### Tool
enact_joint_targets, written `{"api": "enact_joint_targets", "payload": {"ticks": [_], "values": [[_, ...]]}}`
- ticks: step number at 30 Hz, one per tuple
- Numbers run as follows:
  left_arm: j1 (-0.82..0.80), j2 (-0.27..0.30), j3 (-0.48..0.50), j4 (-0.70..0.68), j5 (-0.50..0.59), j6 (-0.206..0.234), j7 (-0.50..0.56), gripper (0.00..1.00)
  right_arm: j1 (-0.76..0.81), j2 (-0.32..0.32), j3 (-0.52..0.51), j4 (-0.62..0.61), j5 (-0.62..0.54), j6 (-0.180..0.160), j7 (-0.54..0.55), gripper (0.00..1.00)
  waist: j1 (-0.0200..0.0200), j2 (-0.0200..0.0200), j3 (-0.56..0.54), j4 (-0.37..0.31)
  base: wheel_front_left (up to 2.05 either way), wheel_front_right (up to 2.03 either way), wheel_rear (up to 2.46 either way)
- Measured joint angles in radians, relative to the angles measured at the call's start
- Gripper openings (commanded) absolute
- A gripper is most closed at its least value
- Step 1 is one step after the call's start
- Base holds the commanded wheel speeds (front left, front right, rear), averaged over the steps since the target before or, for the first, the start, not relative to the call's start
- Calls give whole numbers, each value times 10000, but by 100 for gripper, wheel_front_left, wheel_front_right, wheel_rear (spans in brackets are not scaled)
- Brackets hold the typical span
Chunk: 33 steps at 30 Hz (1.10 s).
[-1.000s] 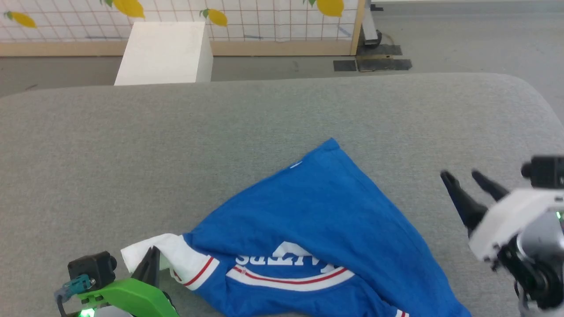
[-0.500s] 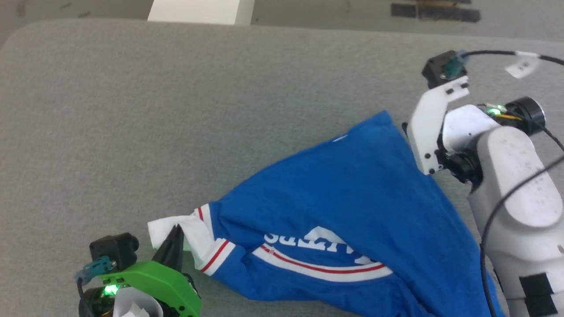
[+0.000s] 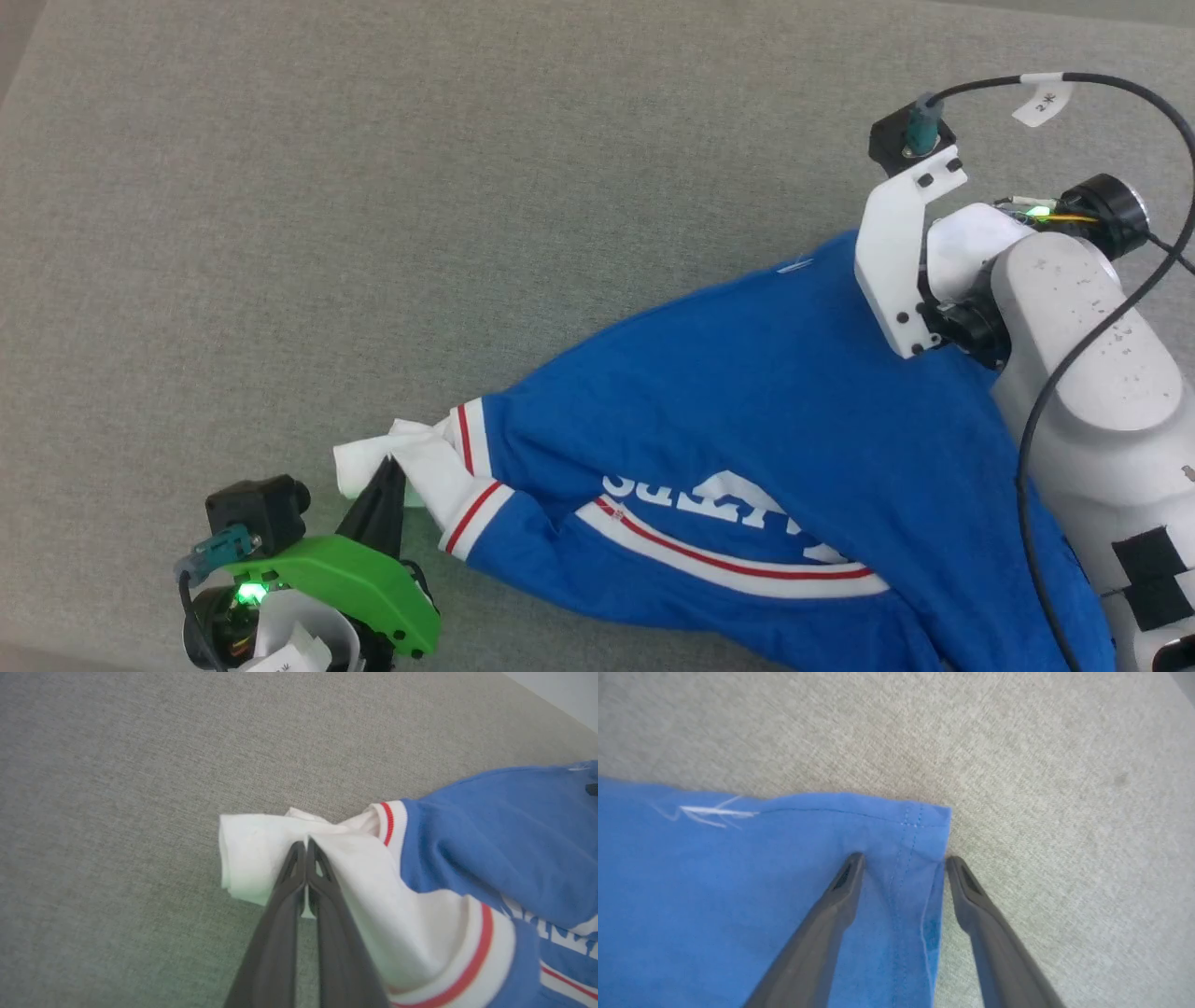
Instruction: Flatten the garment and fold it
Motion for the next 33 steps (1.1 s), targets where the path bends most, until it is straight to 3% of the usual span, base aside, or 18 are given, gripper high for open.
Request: {"api": "enact_joint_targets", "payload": {"ticks": [5, 9, 17, 19, 26, 33], "values": [[3, 81, 8, -38, 2, 23, 21, 0, 252, -44, -650, -213, 874, 8, -744, 0, 1, 0, -253, -199, 0, 0, 0], [80, 217, 171, -119, 4, 184, 48, 0, 802, -176, -1576, -1151, 2029, 6, -1174, 0, 0, 0, -627, -422, 0, 0, 0], [723, 374, 303, -389, -12, 418, 140, 0, 3609, -343, -3933, -4755, 3580, 6, -813, 0, 0, 0, -1580, -1089, 0, 0, 0], [822, 370, 245, -428, -33, 422, 153, 0, 4590, -213, -4414, -5530, 3636, 6, -516, 0, 0, 0, -1818, -1255, 0, 0, 0], [1160, 314, 255, -428, -213, 483, 127, 0, 7868, 1210, -5505, -7346, 4174, 6, 667, 0, 0, 0, -2589, -1837, 0, 0, 0], [1336, 150, 593, -591, -731, 192, -328, 0, 8610, 1549, -6025, -8201, 4897, 6, 1482, 0, -1, 0, -3224, -2253, 0, 0, 0]]}}
